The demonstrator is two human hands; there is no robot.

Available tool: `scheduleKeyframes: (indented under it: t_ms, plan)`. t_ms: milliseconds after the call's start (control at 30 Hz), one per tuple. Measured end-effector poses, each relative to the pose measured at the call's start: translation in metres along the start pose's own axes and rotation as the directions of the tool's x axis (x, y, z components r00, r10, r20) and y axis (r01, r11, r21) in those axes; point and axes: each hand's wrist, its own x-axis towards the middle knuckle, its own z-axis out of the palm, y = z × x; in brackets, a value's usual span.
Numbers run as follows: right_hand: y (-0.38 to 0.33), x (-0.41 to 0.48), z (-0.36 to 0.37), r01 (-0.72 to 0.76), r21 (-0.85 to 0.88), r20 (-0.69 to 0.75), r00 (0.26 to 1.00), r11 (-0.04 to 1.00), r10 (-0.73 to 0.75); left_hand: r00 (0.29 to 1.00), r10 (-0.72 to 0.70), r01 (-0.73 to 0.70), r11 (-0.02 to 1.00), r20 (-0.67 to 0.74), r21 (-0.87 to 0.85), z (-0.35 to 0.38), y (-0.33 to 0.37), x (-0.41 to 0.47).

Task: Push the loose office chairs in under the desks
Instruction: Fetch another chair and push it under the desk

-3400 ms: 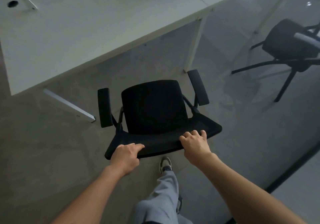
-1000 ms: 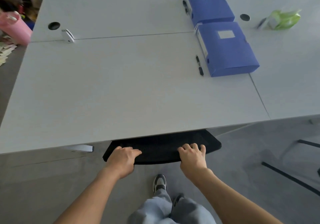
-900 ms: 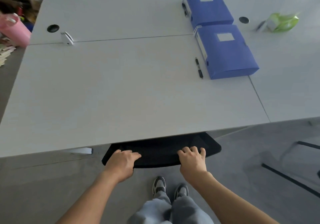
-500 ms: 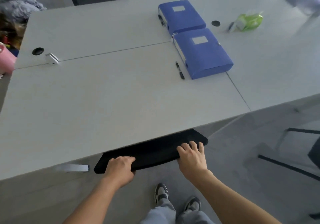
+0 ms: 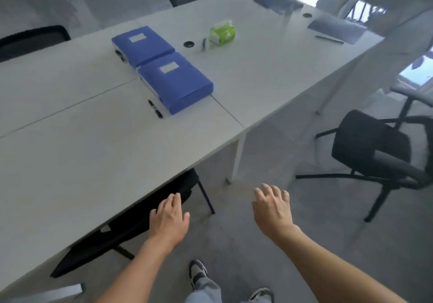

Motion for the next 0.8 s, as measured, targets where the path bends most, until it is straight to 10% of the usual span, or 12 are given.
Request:
scheduleKeyframes:
  t_ms: [367, 800]
  plan:
    - [0.199, -0.077, -0.018, -0.283, 0.063, -0.063, 0.956, 0.957, 0.287, 0.948, 0.308, -0.314, 0.947, 0.084, 0.067, 0.020, 0.207, -0.003]
    - [0.404, -0.185, -0.013, -0.673, 0.197, 0.048, 0.733, 0.713, 0.678, 0.726, 0.649, -0.687, 0.696, 0.228, 0.208, 0.056, 0.475, 0.015]
